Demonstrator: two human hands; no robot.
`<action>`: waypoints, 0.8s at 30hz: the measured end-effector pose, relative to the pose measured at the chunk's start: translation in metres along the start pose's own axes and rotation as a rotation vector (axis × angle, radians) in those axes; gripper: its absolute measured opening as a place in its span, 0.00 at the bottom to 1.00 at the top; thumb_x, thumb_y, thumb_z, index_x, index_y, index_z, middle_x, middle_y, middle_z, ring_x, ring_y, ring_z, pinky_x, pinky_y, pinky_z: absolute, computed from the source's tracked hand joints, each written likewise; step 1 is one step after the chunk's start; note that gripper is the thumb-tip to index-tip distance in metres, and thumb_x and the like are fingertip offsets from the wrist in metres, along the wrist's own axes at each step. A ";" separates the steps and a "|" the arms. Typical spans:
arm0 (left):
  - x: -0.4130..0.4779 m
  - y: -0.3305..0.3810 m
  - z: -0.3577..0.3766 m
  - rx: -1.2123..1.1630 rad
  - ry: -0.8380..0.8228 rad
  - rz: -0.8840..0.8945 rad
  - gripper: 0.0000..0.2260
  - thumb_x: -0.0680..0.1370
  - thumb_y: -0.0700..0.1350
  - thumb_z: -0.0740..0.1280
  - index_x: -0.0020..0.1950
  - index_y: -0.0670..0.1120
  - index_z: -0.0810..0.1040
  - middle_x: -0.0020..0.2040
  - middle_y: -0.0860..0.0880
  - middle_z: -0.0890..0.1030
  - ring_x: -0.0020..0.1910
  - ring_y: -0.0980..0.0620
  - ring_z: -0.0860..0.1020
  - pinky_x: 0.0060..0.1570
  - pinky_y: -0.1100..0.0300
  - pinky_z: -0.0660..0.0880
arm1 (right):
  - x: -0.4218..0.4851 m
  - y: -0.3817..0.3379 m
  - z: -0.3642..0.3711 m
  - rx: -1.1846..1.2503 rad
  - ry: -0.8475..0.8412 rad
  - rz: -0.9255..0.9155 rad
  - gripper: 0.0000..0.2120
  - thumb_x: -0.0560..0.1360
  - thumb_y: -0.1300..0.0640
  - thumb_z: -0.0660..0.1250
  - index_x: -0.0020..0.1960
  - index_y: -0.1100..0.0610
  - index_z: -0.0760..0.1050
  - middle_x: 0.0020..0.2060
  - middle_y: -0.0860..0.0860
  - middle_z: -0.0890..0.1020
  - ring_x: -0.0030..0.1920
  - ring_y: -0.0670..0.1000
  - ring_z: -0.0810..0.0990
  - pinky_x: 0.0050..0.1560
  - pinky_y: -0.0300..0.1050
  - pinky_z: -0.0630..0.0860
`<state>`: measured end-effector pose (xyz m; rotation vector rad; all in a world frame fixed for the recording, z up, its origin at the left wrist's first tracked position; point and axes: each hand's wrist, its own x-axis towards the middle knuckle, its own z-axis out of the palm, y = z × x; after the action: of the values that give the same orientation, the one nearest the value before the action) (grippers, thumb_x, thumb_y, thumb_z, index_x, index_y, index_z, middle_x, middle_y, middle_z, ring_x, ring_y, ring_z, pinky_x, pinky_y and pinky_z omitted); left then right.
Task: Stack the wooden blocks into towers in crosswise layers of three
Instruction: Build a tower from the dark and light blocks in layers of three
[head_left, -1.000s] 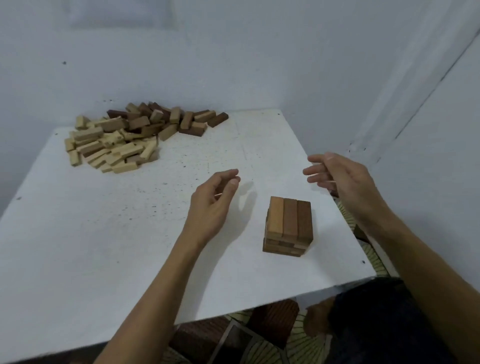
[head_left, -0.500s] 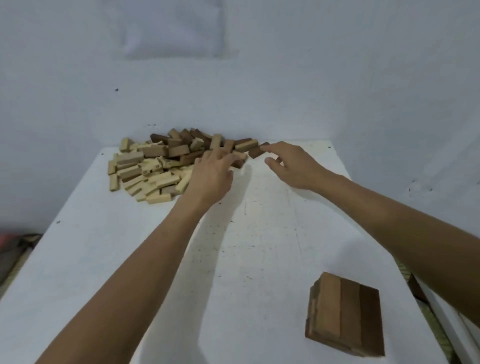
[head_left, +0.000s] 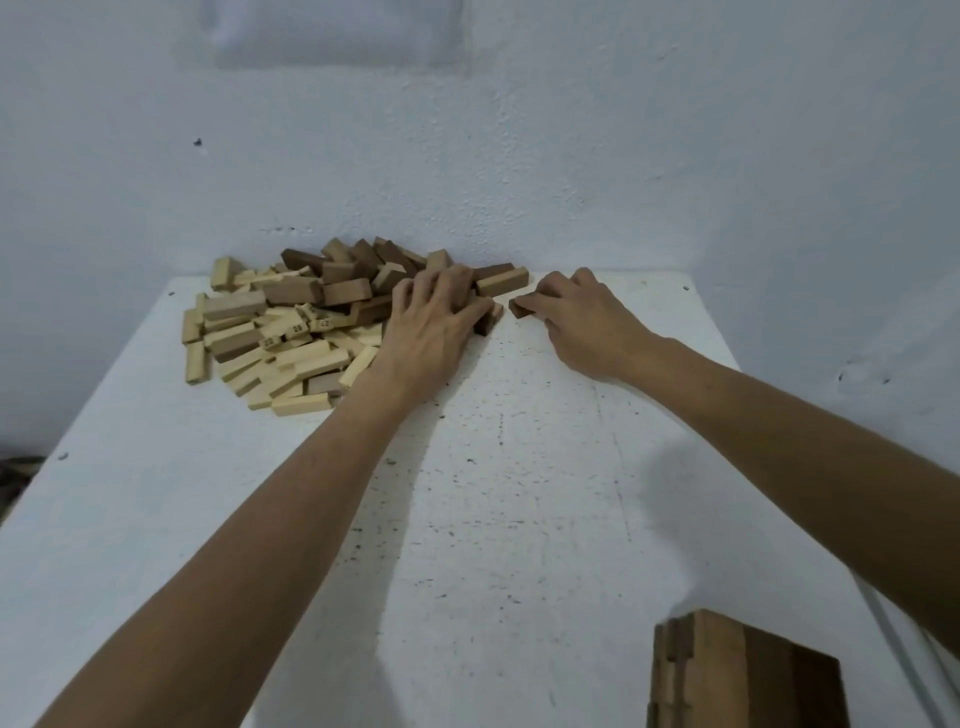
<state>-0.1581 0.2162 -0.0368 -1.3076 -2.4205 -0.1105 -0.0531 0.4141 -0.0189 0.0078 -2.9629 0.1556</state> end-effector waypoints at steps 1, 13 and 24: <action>0.000 -0.001 -0.001 -0.014 0.000 0.009 0.14 0.79 0.45 0.63 0.65 0.52 0.77 0.70 0.42 0.69 0.66 0.39 0.65 0.61 0.43 0.59 | -0.002 -0.001 -0.002 -0.003 0.000 0.000 0.22 0.79 0.67 0.58 0.70 0.53 0.74 0.56 0.55 0.76 0.48 0.56 0.66 0.50 0.54 0.72; -0.057 0.019 -0.027 -0.057 -0.035 0.194 0.20 0.80 0.55 0.55 0.61 0.47 0.79 0.62 0.51 0.81 0.66 0.45 0.72 0.63 0.48 0.58 | -0.049 -0.043 -0.031 0.126 -0.239 -0.003 0.21 0.77 0.66 0.59 0.64 0.49 0.74 0.45 0.53 0.74 0.48 0.56 0.72 0.49 0.52 0.74; -0.179 0.037 -0.080 -0.477 -0.082 -0.093 0.16 0.77 0.51 0.68 0.65 0.51 0.78 0.67 0.56 0.76 0.64 0.53 0.70 0.62 0.58 0.66 | -0.069 -0.132 -0.050 0.082 -0.506 -0.064 0.17 0.80 0.62 0.60 0.67 0.50 0.73 0.60 0.51 0.78 0.51 0.50 0.73 0.55 0.48 0.75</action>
<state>-0.0161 0.0762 -0.0338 -1.4072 -2.6239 -0.7099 0.0256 0.2876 0.0319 0.1774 -3.4506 0.3081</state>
